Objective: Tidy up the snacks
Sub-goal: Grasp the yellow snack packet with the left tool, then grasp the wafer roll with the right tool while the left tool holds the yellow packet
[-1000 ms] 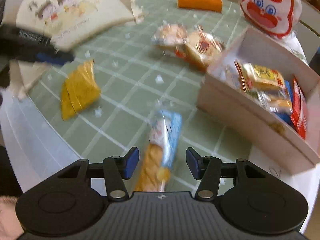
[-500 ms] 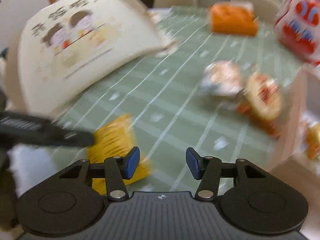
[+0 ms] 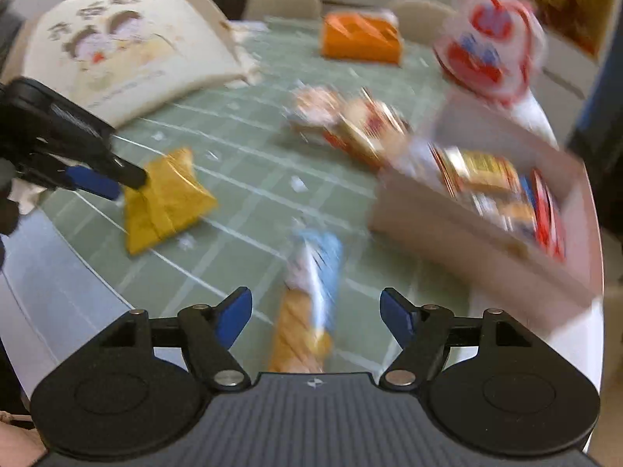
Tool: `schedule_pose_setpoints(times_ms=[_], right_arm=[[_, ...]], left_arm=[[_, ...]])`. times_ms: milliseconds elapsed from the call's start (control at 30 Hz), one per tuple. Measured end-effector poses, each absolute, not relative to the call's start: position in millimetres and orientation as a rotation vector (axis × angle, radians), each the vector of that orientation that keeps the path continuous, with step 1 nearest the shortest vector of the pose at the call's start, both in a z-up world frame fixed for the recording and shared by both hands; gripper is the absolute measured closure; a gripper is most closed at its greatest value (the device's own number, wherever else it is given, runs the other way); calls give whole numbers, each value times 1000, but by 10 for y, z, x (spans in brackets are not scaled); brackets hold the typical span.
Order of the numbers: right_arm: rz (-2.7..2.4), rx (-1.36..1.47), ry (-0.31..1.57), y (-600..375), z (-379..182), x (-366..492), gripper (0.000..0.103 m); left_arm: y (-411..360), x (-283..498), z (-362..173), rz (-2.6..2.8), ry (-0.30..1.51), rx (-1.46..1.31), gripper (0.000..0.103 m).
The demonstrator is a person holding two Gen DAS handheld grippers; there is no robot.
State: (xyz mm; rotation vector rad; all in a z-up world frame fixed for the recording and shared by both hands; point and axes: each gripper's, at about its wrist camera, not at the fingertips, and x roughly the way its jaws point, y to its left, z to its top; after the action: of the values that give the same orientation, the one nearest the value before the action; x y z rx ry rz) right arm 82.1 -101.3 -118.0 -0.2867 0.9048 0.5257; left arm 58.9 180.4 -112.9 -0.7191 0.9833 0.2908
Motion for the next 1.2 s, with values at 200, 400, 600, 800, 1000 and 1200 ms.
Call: schedule_pose_setpoints(times_ms=[200,400,600,800,1000,1200], right_arm=[[466,-257,913,-1222,-1224,729,30],[435,-251,919,-1341,-1250,613,29],[431,-234,933,-1359,-1281,608,27],[427,-241,963,-1336,-1370,645,27],[410,-219,968,-1422,-1395,667,27],[398,-181,961,-1512,-1409,683,25]], left_arm=[[1702,987,-1147,280,989,-632,59],[1128,1358,-1123,151,1030,-308,52],[677,1251,-1122,-17,1060,-118,52],[529,1069,-1137,-33,1046,70,49],[918,997,-1049,84,1048,-62,52],[1281,956,-938,152,1036,-370,54]])
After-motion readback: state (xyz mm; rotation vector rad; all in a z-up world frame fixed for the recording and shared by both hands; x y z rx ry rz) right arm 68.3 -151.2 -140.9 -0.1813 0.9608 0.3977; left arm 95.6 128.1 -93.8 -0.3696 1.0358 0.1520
